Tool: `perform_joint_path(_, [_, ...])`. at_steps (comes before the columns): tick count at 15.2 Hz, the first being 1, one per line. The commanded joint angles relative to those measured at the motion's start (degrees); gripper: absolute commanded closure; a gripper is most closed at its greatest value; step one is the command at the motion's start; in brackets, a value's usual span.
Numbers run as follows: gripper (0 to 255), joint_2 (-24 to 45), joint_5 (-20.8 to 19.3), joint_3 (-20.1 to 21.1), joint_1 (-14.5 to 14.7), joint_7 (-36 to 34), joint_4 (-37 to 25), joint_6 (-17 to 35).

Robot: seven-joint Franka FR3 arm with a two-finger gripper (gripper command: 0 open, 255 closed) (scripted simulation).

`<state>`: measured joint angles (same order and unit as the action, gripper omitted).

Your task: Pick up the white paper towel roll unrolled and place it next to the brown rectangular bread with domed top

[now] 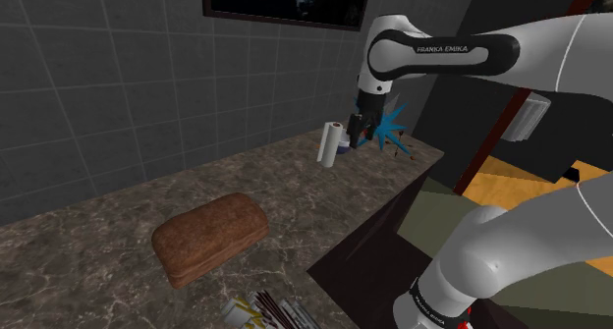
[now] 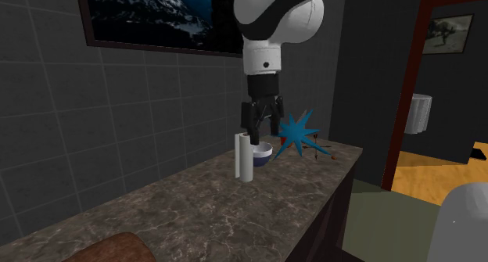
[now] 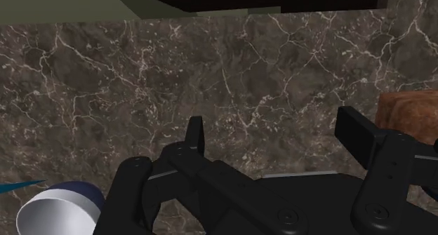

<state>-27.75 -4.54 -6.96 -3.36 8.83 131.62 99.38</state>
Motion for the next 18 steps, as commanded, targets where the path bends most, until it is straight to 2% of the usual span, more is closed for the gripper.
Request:
perform_joint_path(1, [0,3.66,-0.54,-1.71,-0.57,2.15,-1.9,2.33])
perform_joint_path(9, [0,19.03,0.66,-6.84,-2.06,9.69,-12.32,8.97])
perform_joint_path(18, [0,38.03,6.37,-10.08,-5.36,18.54,-29.91,11.52])
